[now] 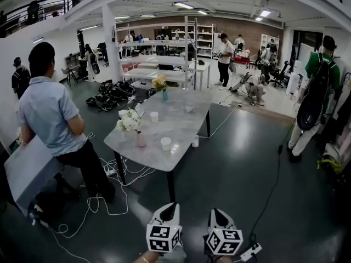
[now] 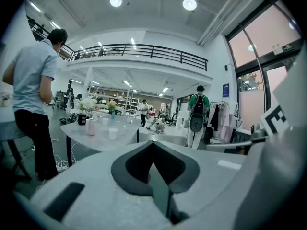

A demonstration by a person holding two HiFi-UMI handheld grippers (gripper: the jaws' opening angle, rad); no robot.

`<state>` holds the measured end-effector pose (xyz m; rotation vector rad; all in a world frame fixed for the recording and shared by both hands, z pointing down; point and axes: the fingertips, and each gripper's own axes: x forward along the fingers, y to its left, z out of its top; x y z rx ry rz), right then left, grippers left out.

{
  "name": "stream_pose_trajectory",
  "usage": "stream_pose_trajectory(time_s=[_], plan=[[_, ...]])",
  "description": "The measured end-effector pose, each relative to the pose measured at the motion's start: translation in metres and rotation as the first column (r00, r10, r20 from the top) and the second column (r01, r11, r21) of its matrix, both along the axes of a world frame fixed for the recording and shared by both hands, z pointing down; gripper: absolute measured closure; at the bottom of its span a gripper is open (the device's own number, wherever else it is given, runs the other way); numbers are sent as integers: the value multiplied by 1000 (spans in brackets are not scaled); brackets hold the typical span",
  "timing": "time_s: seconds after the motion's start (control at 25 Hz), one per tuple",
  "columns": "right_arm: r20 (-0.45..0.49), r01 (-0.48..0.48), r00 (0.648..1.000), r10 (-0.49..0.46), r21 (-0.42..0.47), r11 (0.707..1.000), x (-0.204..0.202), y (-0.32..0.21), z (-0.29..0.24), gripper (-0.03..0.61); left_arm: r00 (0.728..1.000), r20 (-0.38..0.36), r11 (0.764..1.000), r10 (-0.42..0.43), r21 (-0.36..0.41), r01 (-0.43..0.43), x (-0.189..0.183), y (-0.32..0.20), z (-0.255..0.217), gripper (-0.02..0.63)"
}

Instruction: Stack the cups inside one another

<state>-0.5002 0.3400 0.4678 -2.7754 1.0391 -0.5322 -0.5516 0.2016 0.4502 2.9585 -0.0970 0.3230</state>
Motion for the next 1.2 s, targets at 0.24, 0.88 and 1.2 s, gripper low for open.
stream_pose_trajectory(time_s=[0.24,0.88,1.2], plan=[[-4,3,1000,-3,-11,1000,29,-6,2,572,1000,-4,1000,6,-11,-6,32,-5,4,618],[-24,78,997,-79,-27,997,155,-71,-10,572,1000,-9,1000,-5,-15,5,159,-51,1,618],[-7,89,996,-89,-25,996,213,-93,-9,572,1000,10,999,-23,-29,24,215,-77,8,618]])
